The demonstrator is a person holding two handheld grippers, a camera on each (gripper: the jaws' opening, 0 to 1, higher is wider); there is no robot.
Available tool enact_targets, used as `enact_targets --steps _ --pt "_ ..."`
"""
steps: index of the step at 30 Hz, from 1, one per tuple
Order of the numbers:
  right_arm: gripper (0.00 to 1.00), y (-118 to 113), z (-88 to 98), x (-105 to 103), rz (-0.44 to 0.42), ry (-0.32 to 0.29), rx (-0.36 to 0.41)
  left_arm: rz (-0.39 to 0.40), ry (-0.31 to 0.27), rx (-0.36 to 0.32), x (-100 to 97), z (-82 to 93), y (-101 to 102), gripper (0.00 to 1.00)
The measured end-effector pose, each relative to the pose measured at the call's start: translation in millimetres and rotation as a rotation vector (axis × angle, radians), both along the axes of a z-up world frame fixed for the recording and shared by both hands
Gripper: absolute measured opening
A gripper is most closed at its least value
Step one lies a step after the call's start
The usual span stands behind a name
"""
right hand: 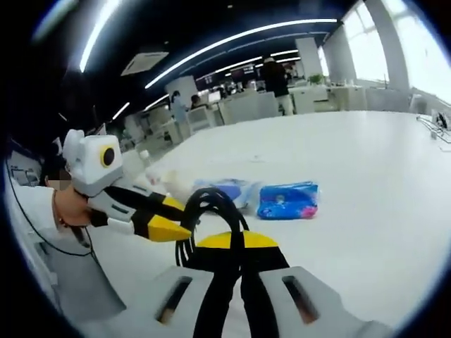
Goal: Arrange the tabletop items into an orderly group along one side of the table until the central work area is clear of visible clutter.
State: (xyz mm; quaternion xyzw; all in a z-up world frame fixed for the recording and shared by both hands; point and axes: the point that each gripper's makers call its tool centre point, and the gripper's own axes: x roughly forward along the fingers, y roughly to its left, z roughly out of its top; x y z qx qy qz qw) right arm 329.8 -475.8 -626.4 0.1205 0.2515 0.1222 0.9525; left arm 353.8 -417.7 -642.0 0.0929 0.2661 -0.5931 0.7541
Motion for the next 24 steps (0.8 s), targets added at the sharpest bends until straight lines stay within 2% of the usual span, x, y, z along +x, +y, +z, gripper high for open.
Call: enact_targets --steps 4,10,15,19,21,24 --pt "0.0 -18 -11.8 8 -0.023 0.032 0.035 -0.005 0.016 0.023 7.0 -8.8 -16 0.14" --pt "0.0 -32 -32.6 19 -0.034 0.086 0.069 0.0 0.078 0.081 18.4 -32.7 -32 0.13" --pt "0.0 -39 -51.4 28 -0.038 0.133 0.107 0.008 0.122 0.119 26.2 -50.6 -38 0.13" --pt "0.0 -43 -63.6 34 -0.036 0.155 0.122 0.023 0.149 0.13 32.9 -60.7 -42 0.13" --pt "0.0 -45 -70.8 37 -0.029 0.174 0.128 0.033 0.18 0.147 34.3 -68.9 -43 0.13" --pt "0.0 -47 -79.7 42 -0.016 0.196 0.129 0.035 0.195 0.176 38.3 -80.5 -46 0.13"
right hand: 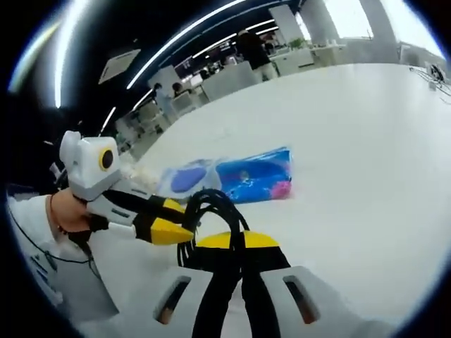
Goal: Arrange the tabletop items into an orderly group along one side of the table until the central work area is clear of visible clutter.
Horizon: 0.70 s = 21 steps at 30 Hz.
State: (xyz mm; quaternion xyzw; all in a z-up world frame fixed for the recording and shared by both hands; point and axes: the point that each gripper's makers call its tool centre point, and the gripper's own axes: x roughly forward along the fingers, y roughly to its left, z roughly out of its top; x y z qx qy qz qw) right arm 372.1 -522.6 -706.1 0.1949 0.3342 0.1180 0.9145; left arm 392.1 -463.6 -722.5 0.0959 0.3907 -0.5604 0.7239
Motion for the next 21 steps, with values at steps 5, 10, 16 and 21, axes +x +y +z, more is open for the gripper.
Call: enact_targets --steps 5,10,16,21 --pt "0.0 -2 -11.3 7 0.012 0.031 0.017 0.018 0.025 0.024 7.7 -10.9 -2 0.13" --pt "0.0 -4 -20.3 11 0.023 0.045 0.022 0.029 0.053 0.043 12.1 -19.4 -3 0.13" --pt "0.0 -7 -33.9 13 0.034 0.073 0.021 0.055 0.087 0.054 14.5 -28.1 -4 0.12" --pt "0.01 -11 -38.6 13 0.039 0.076 0.006 0.064 0.099 0.045 14.6 -29.7 -8 0.13"
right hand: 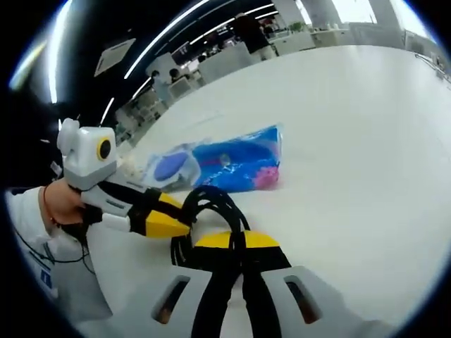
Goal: Arrange the tabletop items into an orderly group along one side of the table until the central work area is clear of visible clutter.
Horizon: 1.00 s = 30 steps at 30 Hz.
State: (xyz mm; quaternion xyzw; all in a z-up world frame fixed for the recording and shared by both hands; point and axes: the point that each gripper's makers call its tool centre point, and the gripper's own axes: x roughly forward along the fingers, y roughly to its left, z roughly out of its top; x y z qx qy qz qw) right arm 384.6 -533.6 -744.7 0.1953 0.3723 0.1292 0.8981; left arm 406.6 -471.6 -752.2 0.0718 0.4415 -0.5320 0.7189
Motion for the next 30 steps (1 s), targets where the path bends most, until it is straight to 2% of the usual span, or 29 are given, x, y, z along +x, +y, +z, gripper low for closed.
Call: enact_targets --steps 5,6,15,22,26,30 --pt "0.05 -4 -8.2 0 0.011 0.008 -0.046 0.01 0.008 0.011 0.7 -5.8 2 0.11" --pt "0.05 -4 -9.2 0 0.009 0.015 -0.04 0.029 0.022 -0.007 0.8 -4.6 0 0.11" --pt "0.07 -7 -7.0 1 -0.005 -0.002 -0.04 0.028 0.001 -0.018 2.8 -3.3 0 0.12" --pt "0.15 -9 -1.4 1 -0.004 -0.015 -0.046 0.024 -0.02 0.002 3.6 -3.3 5 0.2" --pt "0.18 -8 1.1 -1 0.005 -0.022 -0.054 0.026 -0.019 -0.016 2.6 2.0 6 0.24" --pt "0.23 -7 4.3 -3 0.001 -0.028 -0.054 0.012 -0.043 -0.033 2.0 7.5 7 0.3"
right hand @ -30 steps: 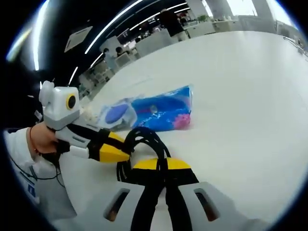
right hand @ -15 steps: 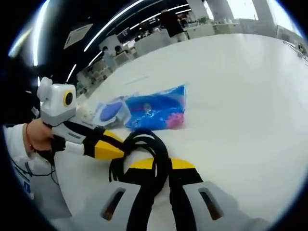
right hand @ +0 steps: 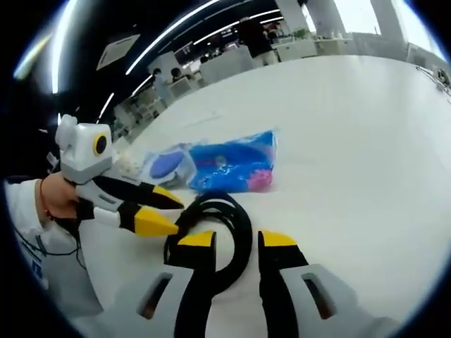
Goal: Arrange the tabletop items into an orderly group along one side of the table until the central work area is clear of visible clutter.
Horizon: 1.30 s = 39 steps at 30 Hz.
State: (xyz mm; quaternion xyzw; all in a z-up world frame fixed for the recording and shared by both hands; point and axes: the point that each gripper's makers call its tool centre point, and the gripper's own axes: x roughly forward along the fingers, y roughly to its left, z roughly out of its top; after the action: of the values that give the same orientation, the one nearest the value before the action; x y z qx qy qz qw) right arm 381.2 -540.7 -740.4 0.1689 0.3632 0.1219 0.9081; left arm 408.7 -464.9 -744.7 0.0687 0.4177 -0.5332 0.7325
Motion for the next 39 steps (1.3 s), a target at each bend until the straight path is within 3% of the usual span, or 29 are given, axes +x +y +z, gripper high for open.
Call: enact_targets --steps 11,21,39 --pt "0.31 3 14.3 -7 0.013 -0.03 -0.016 -0.053 -0.051 -0.049 -7.7 20.2 4 0.46" --pt "0.46 7 31.9 -13 0.028 -0.077 -0.038 -0.079 -0.094 -0.081 -14.0 40.6 12 0.56" --pt "0.64 33 65.5 -27 0.123 -0.169 -0.091 -0.113 -0.164 -0.147 -24.4 80.1 38 0.66"
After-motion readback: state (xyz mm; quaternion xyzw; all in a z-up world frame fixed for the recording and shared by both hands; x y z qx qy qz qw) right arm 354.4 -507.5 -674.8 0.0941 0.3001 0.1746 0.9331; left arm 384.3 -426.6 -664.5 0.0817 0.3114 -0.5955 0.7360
